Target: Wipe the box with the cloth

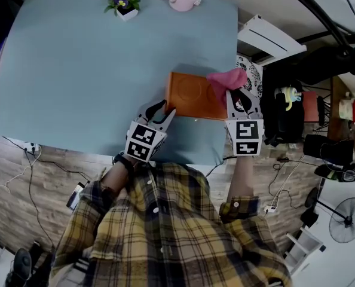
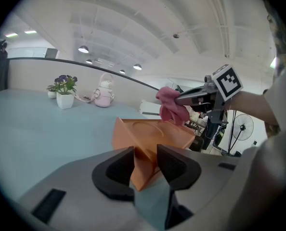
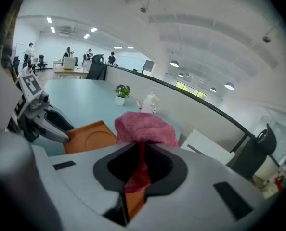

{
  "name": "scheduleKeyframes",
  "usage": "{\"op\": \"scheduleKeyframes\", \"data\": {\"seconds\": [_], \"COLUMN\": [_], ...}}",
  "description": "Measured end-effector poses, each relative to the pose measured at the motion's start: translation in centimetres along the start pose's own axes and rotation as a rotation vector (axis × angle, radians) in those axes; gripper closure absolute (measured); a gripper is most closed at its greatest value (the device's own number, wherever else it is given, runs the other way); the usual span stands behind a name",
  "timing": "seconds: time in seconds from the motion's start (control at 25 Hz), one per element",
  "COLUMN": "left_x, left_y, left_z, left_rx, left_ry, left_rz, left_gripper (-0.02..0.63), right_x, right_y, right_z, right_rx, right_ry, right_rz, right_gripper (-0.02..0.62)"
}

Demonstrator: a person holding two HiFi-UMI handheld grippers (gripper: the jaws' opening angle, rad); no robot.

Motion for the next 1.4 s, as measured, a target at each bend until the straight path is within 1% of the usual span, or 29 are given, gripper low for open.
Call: {"op": "scheduleKeyframes", "data": {"seconds": [0.16,0.32,0.56,0.72,0.84,0.92,1.24,1.32,1.4], "left_x": [0.1,0.2,0.1,0.1,0.1,0.1,0.1,0.2,0.2], "left_y": [-0.1,-0.1,0.0,0.0,0.0,0.0,0.0,0.0,0.0], "left_z": [-0.1,-0.1,-0.1,-0.1,-0.2,-0.2,0.0,0.1,0.1], "left_rx": [-0.008,-0.013,-0.019,-0.025,-0.027,-0.029,-0.037,-0.043,-0.045], "left_ry": [-0.002,0.002,0.005,0.007,0.006,0.006,0.002,0.000,-0.004], "left_rz": [-0.007,-0.008,-0.013,-0.018,-0.019,-0.020,-0.023,-0.025,-0.027], "left_gripper": [0.457,0.457,0.457,0.457,0.457,0.457,0.457,0.457,0.457], "right_x": [-2.3,-3.7,-4.2,-3.3,-2.2,-1.6,-0.5,0.2,0.9], "right_y": [0.0,-0.9,-3.3,-5.1,-6.1,-6.3,-5.9,-5.8,-5.5], "right_z": [3.3,7.0,12.0,14.0,14.7,14.8,13.6,12.8,12.0], "right_rx": [-0.111,-0.219,-0.361,-0.413,-0.427,-0.422,-0.363,-0.337,-0.324], "right_ry": [-0.035,-0.043,-0.033,-0.003,0.021,0.026,0.148,0.154,0.139], "right_rz": [-0.082,-0.118,-0.104,-0.050,-0.006,0.004,0.074,0.097,0.110], "right_gripper": [0.549,0.549,0.549,0.549,0.549,0.549,0.549,0.549,0.549]}}
Point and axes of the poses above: the fingertips, and each gripper's own axes: y backward along the fingers, z to its left, x out of its underside, the point moved 3 cm from there along y, backward along the fingers, and after that the axes turned 2 degrees about -y, right-handed, at the moved point
